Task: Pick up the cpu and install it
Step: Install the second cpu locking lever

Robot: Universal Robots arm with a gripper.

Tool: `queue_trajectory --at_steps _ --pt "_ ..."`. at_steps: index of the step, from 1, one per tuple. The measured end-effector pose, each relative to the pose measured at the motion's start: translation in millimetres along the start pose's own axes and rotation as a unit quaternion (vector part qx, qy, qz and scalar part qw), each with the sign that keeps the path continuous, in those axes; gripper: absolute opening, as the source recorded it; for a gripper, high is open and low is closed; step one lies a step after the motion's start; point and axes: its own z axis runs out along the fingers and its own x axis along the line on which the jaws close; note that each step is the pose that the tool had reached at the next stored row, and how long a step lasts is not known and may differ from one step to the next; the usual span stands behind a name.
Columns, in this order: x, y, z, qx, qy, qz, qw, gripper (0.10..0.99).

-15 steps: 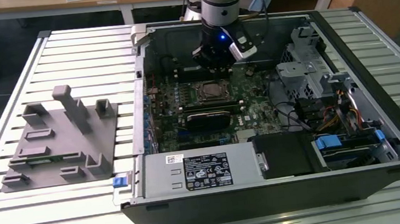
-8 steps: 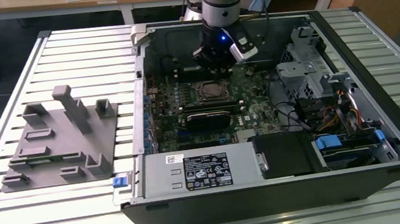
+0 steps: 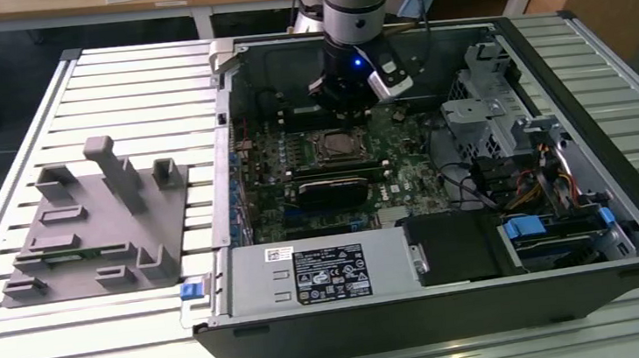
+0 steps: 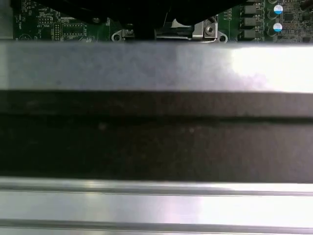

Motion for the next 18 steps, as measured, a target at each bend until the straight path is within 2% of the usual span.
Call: queue_trajectory --at_steps 2,7,13,18 --pt "-0.1 0.1 -2.0 -0.0002 -0.0001 0.000 1.0000 0.122" --pt "-0.3 0.6 -12.5 -0.0001 -0.0001 0.000 1.0000 0.122" --pt "-0.4 -1.3 -12.9 0.0004 -0.0001 0.000 1.0000 0.122" --pt "-0.4 -10.4 -13.2 0.0003 -0.0001 0.000 1.0000 0.122"
